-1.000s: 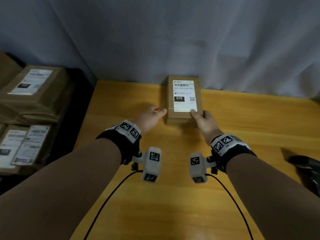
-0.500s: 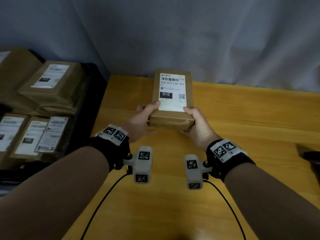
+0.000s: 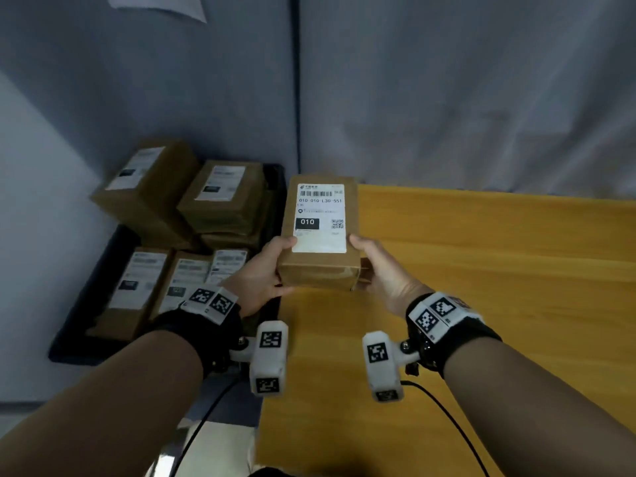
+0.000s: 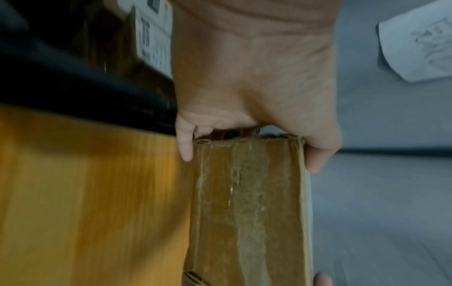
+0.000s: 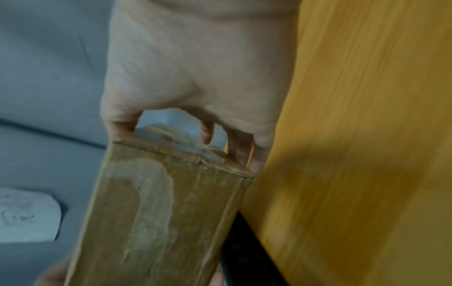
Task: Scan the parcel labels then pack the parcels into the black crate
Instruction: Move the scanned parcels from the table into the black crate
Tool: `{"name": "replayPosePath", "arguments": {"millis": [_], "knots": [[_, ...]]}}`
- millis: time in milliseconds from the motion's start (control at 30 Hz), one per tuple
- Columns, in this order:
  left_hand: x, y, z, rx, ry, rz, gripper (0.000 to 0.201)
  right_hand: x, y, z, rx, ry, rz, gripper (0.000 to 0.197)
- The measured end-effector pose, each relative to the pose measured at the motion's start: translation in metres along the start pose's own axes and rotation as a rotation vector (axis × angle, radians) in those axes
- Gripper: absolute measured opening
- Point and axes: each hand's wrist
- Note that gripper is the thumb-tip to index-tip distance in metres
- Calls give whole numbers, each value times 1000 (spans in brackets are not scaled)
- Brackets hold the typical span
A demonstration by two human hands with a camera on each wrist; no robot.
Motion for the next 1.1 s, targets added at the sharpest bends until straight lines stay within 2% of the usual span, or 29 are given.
{"name": "replayPosePath", "arguments": {"millis": [67, 200, 267, 333, 567, 733, 833, 967, 1100], "knots": [[-43, 0, -9, -16, 21, -20, 42, 42, 10, -10, -2, 25, -2, 47], [-115, 0, -25, 27, -85, -23, 54, 116, 27, -25, 12, 67, -19, 59], [-146, -2, -24, 67, -170, -79, 58, 142, 35, -31, -2, 114, -51, 44], [-174, -5, -19, 99, -217, -148, 62, 160, 40, -37, -15, 184, -106, 34], [-250, -25, -15, 142, -301, -304, 73, 183, 40, -45, -34, 416, -201, 39], [-258, -36, -9, 109, -402, -298, 76, 186, 36, -44, -12, 513, -259, 36], [-247, -40, -6, 115, -419, -257, 53, 188, 38, -44, -35, 543, -286, 37], [-245, -48, -1, 108, -448, -263, 39, 190, 39, -48, -49, 578, -310, 39], [-259, -64, 6, 179, -616, -227, 49, 192, 40, -56, -7, 576, -309, 34]]}}
Point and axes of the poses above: each hand's wrist, its own y-axis away from the middle knuckle, its own x-axis out of the palm, z = x × y, and after that the axes turned 12 degrees about -z, right-handed
